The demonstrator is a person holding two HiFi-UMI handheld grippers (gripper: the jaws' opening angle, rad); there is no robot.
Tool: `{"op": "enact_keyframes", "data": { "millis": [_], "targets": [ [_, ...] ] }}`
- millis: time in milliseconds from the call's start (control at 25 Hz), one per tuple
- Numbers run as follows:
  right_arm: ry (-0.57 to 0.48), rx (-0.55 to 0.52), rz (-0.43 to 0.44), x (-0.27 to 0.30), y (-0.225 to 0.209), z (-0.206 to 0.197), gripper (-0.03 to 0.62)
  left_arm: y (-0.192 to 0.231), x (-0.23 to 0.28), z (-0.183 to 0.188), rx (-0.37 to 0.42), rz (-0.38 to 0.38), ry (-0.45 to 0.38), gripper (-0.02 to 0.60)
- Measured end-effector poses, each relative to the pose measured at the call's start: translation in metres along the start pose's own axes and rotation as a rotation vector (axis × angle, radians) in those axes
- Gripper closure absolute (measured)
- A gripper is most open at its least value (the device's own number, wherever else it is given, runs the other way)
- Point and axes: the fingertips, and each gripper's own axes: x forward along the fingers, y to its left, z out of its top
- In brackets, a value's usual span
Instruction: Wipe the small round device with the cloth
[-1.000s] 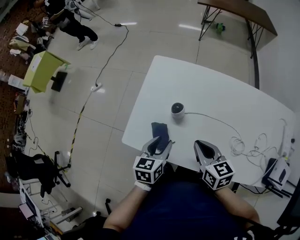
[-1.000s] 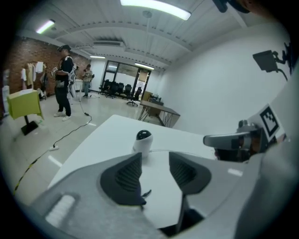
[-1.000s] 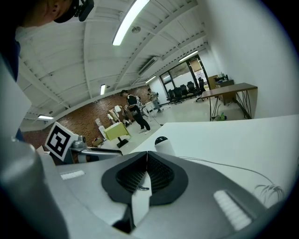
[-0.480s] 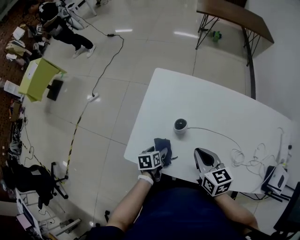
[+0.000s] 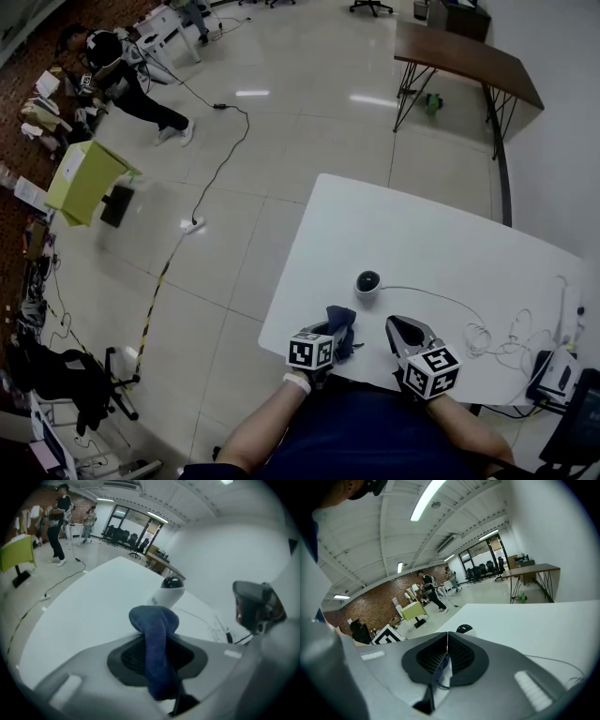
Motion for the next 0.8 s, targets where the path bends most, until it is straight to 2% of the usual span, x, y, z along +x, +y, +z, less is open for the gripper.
{"op": "enact_keyframes", "data": {
  "millis": [160, 240, 320, 560, 720, 800],
  "targets": [
    [0.016, 0.125, 0.116, 0.009, 0.005, -0.003, 0.567, -0.034, -0.023, 0.04, 0.012, -0.149, -0.115, 0.476],
    [0.0, 0.158, 0.137, 0.01, 0.004, 0.001, 0.523, -0.05, -0.035, 0.059, 0.015, -0.215, -0.167, 0.476],
    [-0.02, 0.174, 0.148, 0.009, 0.004, 0.005, 0.505, -0.064, -0.046, 0.071, 0.024, -0.267, -0.204, 0.476],
    [-0.054, 0.162, 0.227, 0.007, 0.017, 0.023, 0.383, -0.092, -0.073, 0.092, 0.03, -0.377, -0.282, 0.476],
    [-0.11, 0.161, 0.299, 0.004, 0.031, 0.046, 0.348, -0.102, -0.082, 0.103, 0.065, -0.42, -0.306, 0.476],
    [-0.127, 0.174, 0.326, 0.003, 0.037, 0.053, 0.331, -0.106, -0.087, 0.108, 0.049, -0.466, -0.323, 0.476]
  ]
}}
